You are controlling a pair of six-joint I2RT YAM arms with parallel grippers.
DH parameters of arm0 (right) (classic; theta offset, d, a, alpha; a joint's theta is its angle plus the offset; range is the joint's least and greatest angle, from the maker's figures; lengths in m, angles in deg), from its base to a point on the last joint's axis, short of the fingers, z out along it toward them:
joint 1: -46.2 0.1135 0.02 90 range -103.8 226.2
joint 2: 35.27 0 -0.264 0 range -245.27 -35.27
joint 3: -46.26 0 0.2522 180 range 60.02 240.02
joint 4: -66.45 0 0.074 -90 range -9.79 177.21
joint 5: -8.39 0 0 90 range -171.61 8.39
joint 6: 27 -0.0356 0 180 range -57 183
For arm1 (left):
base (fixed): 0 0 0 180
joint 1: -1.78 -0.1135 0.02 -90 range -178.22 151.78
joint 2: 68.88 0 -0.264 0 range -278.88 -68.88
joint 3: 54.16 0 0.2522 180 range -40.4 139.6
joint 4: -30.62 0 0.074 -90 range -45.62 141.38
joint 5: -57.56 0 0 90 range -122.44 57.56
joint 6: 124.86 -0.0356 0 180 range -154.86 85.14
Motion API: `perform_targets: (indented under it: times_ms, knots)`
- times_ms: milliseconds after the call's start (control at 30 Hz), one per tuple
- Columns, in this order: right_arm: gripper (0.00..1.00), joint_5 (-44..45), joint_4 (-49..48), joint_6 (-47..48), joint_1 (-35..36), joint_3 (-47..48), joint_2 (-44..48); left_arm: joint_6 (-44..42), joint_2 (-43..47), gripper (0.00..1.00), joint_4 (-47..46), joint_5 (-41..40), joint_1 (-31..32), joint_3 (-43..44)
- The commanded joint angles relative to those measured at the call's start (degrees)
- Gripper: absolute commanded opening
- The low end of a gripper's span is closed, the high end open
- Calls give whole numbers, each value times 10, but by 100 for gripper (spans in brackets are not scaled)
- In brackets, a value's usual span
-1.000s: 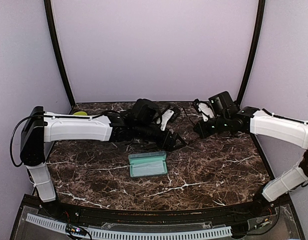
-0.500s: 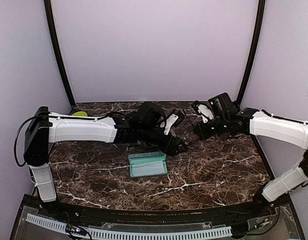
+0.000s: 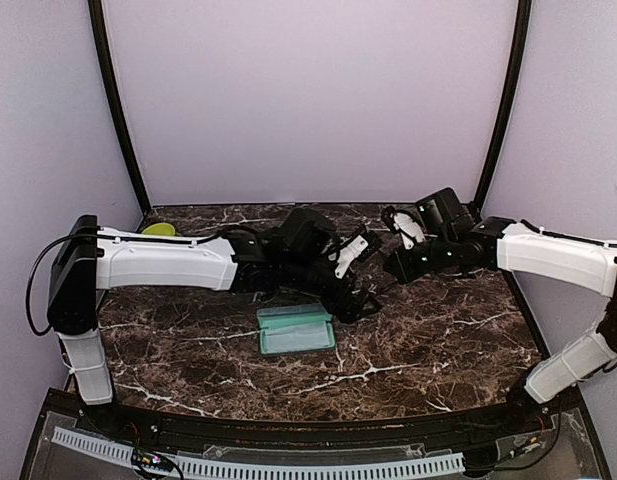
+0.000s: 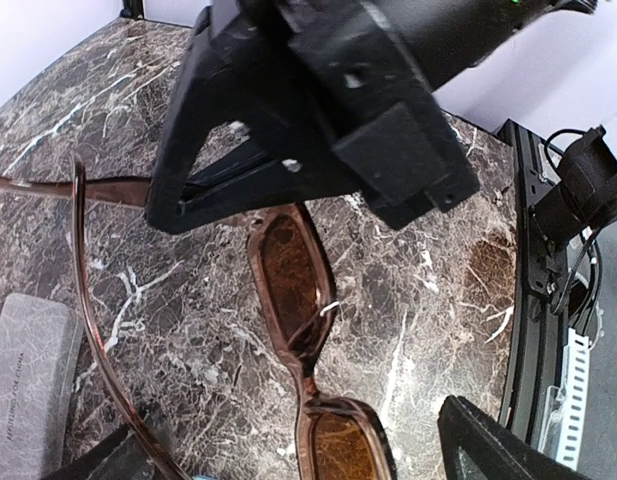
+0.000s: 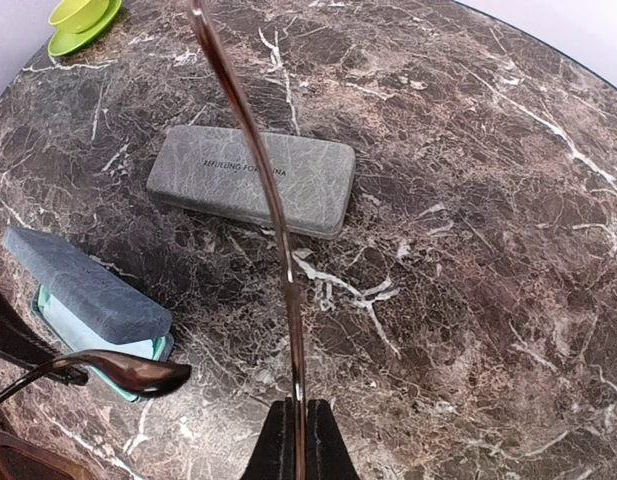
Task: Organize the sunglasses
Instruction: Fold the left temple of the sunglasses on the sunglasses.
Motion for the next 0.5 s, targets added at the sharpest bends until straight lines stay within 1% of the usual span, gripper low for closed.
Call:
perform_targets:
  times_ms: [0, 100, 233, 467]
  knots:
    - [0, -14, -19, -6, 6, -7, -9, -47, -1, 94, 6, -8, 16, 16]
    - [0, -17, -19, -7, 6, -8, -10, -67, -12, 92, 25, -9, 25, 30]
    - [0, -13, -19, -8, 6, -11, -4, -70, -25, 90, 53, -23, 29, 48]
    - [0, -8, -16, -3, 6, -16, 0, -80, -24, 84, 58, -36, 29, 39]
